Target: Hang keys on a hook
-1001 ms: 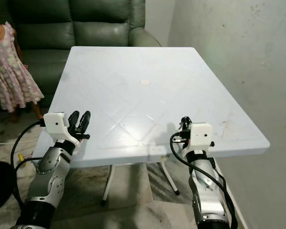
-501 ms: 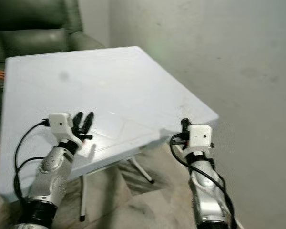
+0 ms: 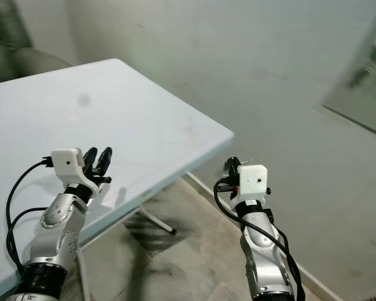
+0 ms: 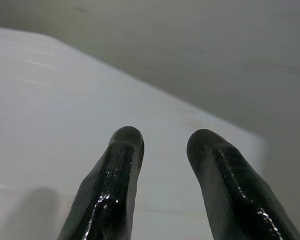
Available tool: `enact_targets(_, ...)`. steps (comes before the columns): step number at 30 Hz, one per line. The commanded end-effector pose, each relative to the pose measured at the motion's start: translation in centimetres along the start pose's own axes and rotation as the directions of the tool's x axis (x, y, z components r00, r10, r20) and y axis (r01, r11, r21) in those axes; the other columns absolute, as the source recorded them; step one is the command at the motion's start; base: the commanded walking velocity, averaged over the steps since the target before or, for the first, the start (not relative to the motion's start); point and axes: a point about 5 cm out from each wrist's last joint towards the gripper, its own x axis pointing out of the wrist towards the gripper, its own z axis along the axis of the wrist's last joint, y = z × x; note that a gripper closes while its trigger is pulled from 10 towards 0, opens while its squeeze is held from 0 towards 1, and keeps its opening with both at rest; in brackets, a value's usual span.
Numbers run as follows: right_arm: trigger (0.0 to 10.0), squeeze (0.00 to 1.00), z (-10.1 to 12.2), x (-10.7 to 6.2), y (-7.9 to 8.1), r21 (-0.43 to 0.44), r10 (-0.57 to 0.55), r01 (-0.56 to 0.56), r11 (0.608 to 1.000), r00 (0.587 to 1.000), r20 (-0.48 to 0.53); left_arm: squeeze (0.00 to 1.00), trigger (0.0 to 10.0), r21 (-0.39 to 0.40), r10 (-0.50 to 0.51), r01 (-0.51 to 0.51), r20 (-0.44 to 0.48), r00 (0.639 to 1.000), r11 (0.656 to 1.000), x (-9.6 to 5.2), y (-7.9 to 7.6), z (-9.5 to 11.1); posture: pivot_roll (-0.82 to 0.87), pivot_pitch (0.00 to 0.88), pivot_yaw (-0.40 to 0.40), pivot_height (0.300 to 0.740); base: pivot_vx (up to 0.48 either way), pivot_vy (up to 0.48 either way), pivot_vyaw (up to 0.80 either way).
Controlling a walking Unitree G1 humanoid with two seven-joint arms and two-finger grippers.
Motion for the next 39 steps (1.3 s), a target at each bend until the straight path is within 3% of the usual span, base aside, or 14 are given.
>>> enact_targets(1, 10.0, 0.00, 0.51, 0.27, 0.12, 0.003, -0.003, 0.003, 1.000, 1.000, 0.020, 0.00, 10.0, 0.012, -0.004, 0.005, -0.010, 1.000, 1.000, -0.05, 0.16, -0.02, 0.08, 0.000, -0.055, 0.740, 0.000, 0.000, -0.78)
enact_targets(30, 10.0, 0.00, 0.29, 0.06, 0.43, 0.012, -0.012, 0.012, 1.000, 1.000, 0.005, 0.00, 10.0, 0.045, -0.007, 0.009, -0.045, 0.999, 0.999, -0.42, -0.09, -0.35, 0.10, 0.000, -0.060, 0.740, 0.000, 0.000, -0.78)
enact_targets(39, 10.0, 0.00, 0.29, 0.12, 0.35, 0.048, -0.039, 0.039, 0.998, 0.999, 0.001, 0.00, 10.0, 0.035, -0.013, 0.015, -0.058, 0.998, 0.999, -0.43, -0.50, -0.51, 0.10, 0.000, -0.056, 0.740, 0.000, 0.000, 0.00)
